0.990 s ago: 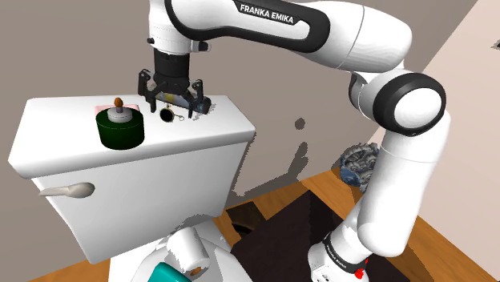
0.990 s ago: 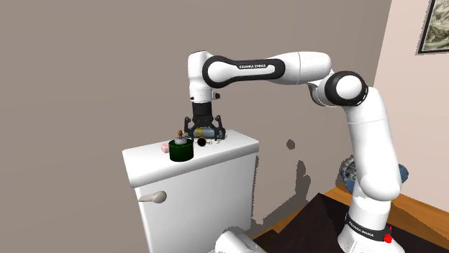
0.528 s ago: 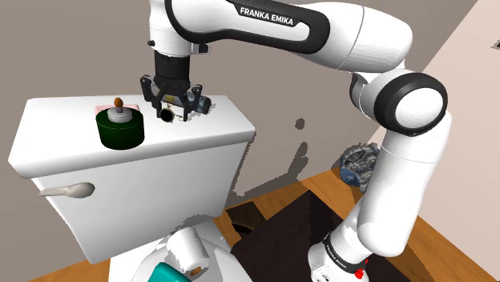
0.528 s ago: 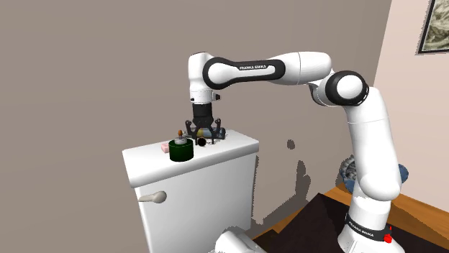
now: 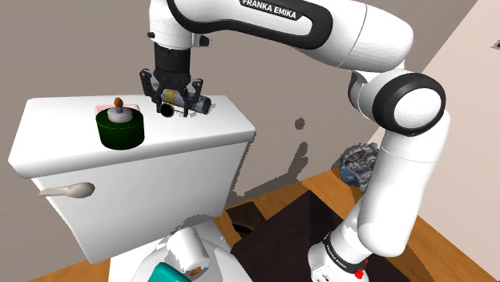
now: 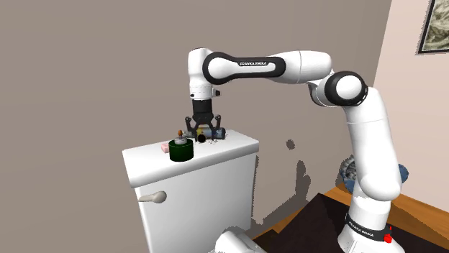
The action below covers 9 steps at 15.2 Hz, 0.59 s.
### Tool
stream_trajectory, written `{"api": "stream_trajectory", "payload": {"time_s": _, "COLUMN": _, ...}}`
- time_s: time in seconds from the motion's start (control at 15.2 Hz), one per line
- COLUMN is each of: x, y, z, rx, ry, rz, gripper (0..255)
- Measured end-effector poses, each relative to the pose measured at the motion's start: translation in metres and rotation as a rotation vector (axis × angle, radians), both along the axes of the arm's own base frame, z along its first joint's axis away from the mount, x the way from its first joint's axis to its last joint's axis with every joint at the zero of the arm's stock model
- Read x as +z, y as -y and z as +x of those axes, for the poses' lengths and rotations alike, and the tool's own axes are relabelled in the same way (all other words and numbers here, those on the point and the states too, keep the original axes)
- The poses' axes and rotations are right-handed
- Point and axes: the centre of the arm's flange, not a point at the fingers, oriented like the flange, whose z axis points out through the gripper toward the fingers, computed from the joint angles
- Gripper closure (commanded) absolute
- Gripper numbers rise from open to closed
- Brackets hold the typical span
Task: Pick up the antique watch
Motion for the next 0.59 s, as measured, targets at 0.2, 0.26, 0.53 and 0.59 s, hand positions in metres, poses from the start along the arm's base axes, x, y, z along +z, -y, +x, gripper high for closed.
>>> {"api": "stream_trajectory", "payload": {"time_s": 0.2, "x": 0.015, "y": 0.0, "z": 0.0, "rx": 0.0, "ry": 0.0, "rz": 0.0, "gripper": 255}}
{"api": "stream_trajectory", "payload": {"time_s": 0.26, "x": 0.021, "y": -0.001, "z": 0.0, "rx": 0.0, "ry": 0.0, "rz": 0.0, "gripper": 255}}
{"api": "stream_trajectory", "payload": {"time_s": 0.53, "x": 0.04, "y": 0.0, "z": 0.001, "rx": 0.0, "ry": 0.0, "rz": 0.0, "gripper": 255}}
{"api": "stream_trajectory", "payload": {"time_s": 0.59, "x": 0.047, "y": 0.001, "z": 0.002, "rx": 0.0, "ry": 0.0, "rz": 0.0, "gripper": 255}}
